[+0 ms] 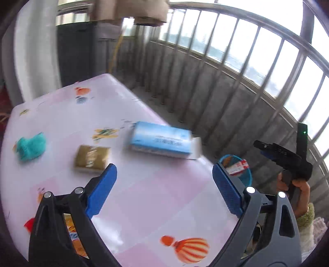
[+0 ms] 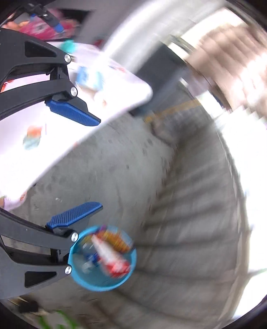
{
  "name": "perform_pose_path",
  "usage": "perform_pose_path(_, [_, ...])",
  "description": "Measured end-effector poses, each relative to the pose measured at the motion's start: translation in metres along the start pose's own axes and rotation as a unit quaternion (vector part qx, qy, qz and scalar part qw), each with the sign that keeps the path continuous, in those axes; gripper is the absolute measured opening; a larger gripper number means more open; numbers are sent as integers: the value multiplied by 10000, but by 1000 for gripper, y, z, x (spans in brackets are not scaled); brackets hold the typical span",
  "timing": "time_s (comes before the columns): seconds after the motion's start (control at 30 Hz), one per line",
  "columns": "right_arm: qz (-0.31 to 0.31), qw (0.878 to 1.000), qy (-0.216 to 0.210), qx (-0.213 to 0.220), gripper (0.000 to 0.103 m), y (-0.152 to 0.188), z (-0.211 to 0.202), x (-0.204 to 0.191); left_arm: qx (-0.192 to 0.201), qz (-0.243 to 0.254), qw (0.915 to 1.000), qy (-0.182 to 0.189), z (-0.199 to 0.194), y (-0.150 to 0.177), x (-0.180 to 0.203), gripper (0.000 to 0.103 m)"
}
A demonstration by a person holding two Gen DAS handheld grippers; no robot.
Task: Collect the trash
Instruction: 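Move both open tools back over the table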
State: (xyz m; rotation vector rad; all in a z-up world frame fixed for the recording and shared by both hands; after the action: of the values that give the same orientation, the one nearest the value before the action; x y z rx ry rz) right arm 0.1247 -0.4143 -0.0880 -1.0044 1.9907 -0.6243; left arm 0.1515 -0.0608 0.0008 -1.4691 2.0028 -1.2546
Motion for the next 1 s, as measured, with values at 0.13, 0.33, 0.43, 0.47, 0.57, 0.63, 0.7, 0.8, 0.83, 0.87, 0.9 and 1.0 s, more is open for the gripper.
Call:
perform_pose_path(0.13, [-837,9937,-552,-491,75,12,35,-84,40,-826,9941,-698,-39,28,-80,90])
perform_pose_path(0.33, [-2208,9685,-839,-785,84,21,87,-177,30,-1735,9765,-1277,-73,68,-156,91])
perform_pose_path(0.43, [-2531,9604,-745,-900,84,28,116,-208,15,-1899,9700,-1518,-75,80,-175,91])
perform_pose_path(0.47, [-2545,9592,-744,-980,84,30,127,-214,15,-1926,9684,-1581,-75,85,-180,91])
perform_pose_path(0.57, [-2552,9544,-716,-1371,84,46,156,-223,-29,-2078,9631,-1712,-72,99,-195,91])
perform_pose_path(0.63, [-2305,9560,-862,-1595,84,57,163,-221,-173,-2234,9602,-1668,-65,108,-203,91])
perform_pose_path(0.7, [-2166,9547,-949,-1806,84,69,157,-223,-289,-2379,9566,-1655,-59,116,-209,91])
perform_pose_path(0.8, [-2146,9530,-1010,-1887,84,86,138,-224,-307,-2406,9559,-1658,-53,122,-216,92])
perform_pose_path(0.83, [-2111,9531,-1013,-1916,84,92,131,-223,-295,-2376,9562,-1684,-53,122,-218,92])
perform_pose_path(0.87, [-2064,9538,-1009,-1934,84,98,123,-222,-275,-2325,9575,-1684,-52,123,-218,94])
perform_pose_path(0.9, [-2017,9546,-1008,-1945,84,103,116,-221,-263,-2265,9591,-1677,-52,122,-217,94])
perform_pose_path(1.0, [-1893,9564,-1015,-1980,84,123,94,-221,-316,-1950,9648,-1736,-49,124,-212,94])
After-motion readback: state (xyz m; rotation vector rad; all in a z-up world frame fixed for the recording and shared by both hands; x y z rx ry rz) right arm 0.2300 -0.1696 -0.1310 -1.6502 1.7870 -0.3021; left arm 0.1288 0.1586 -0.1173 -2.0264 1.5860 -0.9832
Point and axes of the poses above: each gripper's, at about its wrist camera, not at the fingertips, and z roughly the way its jaws point, x to its right, y to its underside, the point moved 6 cm from there along z, roughly the way its jaws point, and after that the axes turned 11 degrees about x, right-handed, at the moved point
